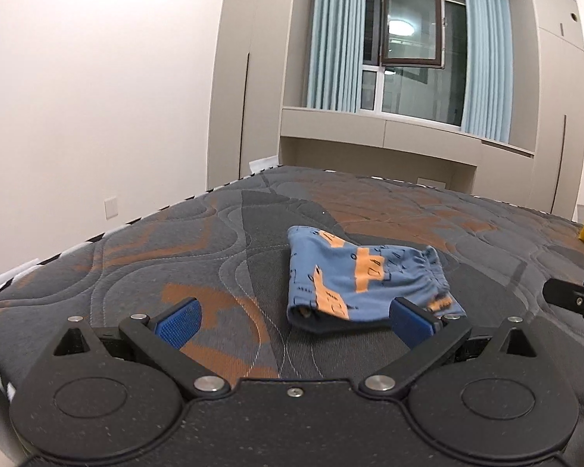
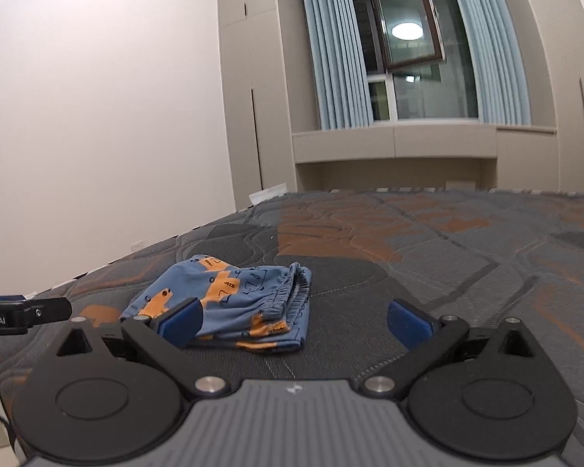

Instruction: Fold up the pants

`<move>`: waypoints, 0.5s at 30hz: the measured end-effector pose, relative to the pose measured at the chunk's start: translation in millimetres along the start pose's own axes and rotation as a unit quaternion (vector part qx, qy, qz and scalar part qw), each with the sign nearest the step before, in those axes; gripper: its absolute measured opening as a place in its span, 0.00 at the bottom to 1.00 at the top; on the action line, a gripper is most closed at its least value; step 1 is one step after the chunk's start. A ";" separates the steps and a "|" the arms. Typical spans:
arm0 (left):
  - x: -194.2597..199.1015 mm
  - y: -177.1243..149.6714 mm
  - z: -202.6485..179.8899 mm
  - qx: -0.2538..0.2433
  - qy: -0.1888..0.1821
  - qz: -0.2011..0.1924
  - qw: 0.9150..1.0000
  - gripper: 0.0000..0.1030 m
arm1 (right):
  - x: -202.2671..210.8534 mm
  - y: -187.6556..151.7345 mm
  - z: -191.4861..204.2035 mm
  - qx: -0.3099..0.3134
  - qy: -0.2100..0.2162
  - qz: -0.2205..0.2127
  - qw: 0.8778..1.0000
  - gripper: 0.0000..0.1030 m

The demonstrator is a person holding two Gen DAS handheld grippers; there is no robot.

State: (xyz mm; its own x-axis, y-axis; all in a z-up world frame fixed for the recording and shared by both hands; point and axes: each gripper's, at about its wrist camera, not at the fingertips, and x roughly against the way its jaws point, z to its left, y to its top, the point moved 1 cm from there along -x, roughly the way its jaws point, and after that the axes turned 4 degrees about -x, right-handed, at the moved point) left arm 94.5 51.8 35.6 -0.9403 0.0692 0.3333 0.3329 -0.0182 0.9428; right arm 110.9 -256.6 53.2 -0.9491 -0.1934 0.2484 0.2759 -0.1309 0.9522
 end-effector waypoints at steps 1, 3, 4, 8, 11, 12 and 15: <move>3.5 -2.8 -1.4 0.000 -0.001 -0.003 1.000 0.99 | 6.9 -2.9 1.1 0.005 -0.003 -0.005 1.000 1.00; 12.6 -11.0 -2.1 0.002 -0.003 -0.005 1.000 0.99 | 17.2 -9.2 6.4 0.011 -0.008 -0.011 1.000 1.00; 15.8 -13.9 -2.4 0.003 -0.003 -0.004 1.000 0.99 | 23.0 -13.1 8.2 0.014 -0.010 -0.013 1.000 1.00; 25.6 -26.7 -2.3 0.005 0.001 0.000 1.000 0.99 | 39.4 -29.1 11.9 0.020 -0.020 -0.016 0.999 1.00; 29.5 -32.7 -1.1 0.001 0.002 -0.005 1.000 0.99 | 46.9 -39.7 15.7 0.026 -0.028 -0.016 0.999 1.00; 31.5 -35.0 -1.0 -0.001 0.003 -0.006 1.000 0.99 | 48.5 -42.9 16.7 0.028 -0.030 -0.015 0.999 1.00; 35.0 -39.1 -1.5 -0.007 0.004 -0.006 1.000 0.99 | 52.2 -50.9 19.1 0.028 -0.033 -0.011 0.999 1.00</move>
State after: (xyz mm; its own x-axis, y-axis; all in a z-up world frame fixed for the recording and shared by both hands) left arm 48.4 53.4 10.4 -0.9449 0.0613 0.3215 0.3202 -0.0312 0.9468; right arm 44.5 -241.5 21.1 -0.9635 -0.1258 0.2362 0.2472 -0.0801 0.9657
